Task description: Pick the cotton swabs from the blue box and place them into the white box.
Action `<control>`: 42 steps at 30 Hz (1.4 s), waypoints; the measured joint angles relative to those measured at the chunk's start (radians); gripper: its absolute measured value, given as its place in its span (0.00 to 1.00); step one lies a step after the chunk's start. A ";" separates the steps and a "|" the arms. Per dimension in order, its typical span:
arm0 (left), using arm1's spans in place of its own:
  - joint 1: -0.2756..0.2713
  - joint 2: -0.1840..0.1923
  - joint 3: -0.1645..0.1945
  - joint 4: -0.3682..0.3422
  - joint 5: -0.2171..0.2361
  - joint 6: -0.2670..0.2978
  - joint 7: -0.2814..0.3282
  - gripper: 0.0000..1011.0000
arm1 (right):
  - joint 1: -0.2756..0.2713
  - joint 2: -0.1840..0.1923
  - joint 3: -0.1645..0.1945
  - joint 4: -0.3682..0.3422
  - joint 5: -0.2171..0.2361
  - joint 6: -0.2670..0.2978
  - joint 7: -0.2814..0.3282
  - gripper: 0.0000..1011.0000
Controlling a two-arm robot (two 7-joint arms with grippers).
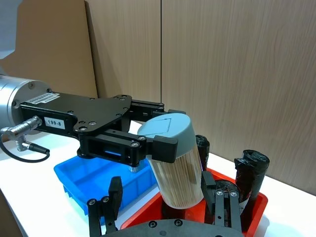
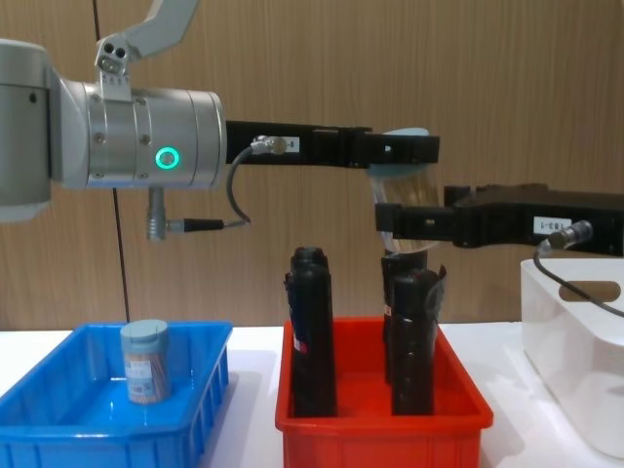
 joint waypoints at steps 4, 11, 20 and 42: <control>0.000 0.000 0.000 0.000 0.000 0.000 0.000 0.66 | 0.007 -0.001 0.000 0.011 0.000 -0.006 0.003 0.99; 0.000 0.000 0.000 0.000 0.000 0.000 0.000 0.66 | 0.022 -0.004 -0.001 0.035 0.000 -0.017 0.006 0.99; 0.000 0.000 0.000 0.000 0.000 0.000 0.000 0.66 | 0.044 -0.011 -0.003 0.074 -0.006 -0.032 0.012 0.99; 0.000 0.000 0.000 0.000 0.000 0.000 0.000 0.66 | 0.100 -0.033 -0.014 0.178 -0.032 -0.076 0.024 0.99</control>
